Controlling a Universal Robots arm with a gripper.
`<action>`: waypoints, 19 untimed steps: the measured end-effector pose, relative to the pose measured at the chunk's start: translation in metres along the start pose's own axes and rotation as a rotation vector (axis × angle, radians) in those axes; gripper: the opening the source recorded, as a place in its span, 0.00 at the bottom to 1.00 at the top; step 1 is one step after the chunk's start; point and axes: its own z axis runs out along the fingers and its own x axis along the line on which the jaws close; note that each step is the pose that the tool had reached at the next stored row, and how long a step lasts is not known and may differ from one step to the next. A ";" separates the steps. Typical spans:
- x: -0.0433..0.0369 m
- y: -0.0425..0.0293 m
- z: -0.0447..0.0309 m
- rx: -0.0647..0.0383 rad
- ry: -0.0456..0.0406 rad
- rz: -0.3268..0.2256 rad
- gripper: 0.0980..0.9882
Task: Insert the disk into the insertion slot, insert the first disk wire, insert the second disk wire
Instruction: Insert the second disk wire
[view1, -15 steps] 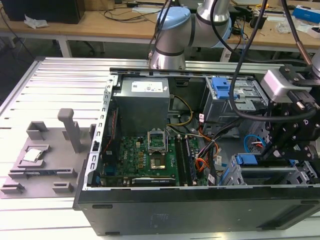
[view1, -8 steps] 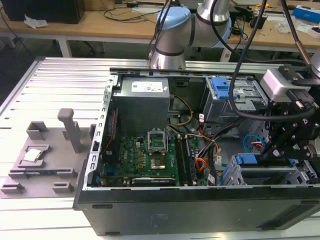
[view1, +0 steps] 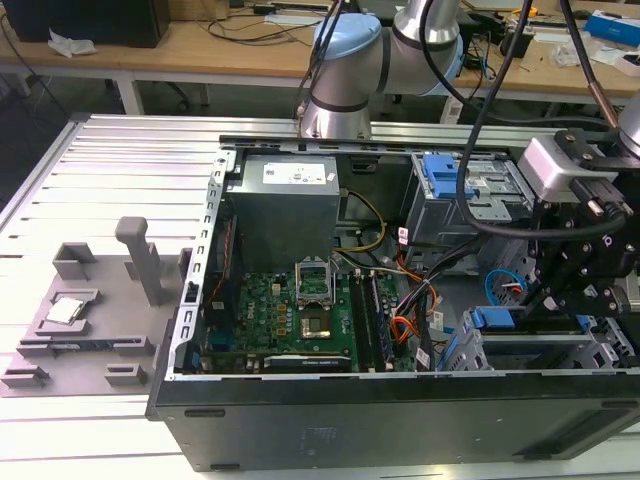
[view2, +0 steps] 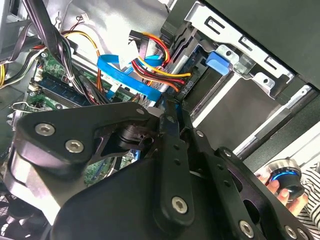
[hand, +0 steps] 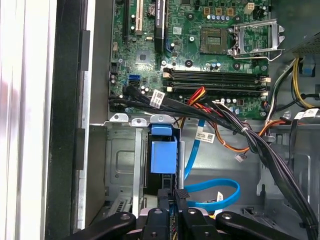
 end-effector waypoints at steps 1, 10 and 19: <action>0.0000 0.0000 0.0000 0.000 0.0001 0.000 0.07; 0.0000 0.0009 -0.0183 0.000 -0.0002 0.000 0.16; -0.0007 0.0024 -0.0489 0.000 -0.0003 0.000 0.01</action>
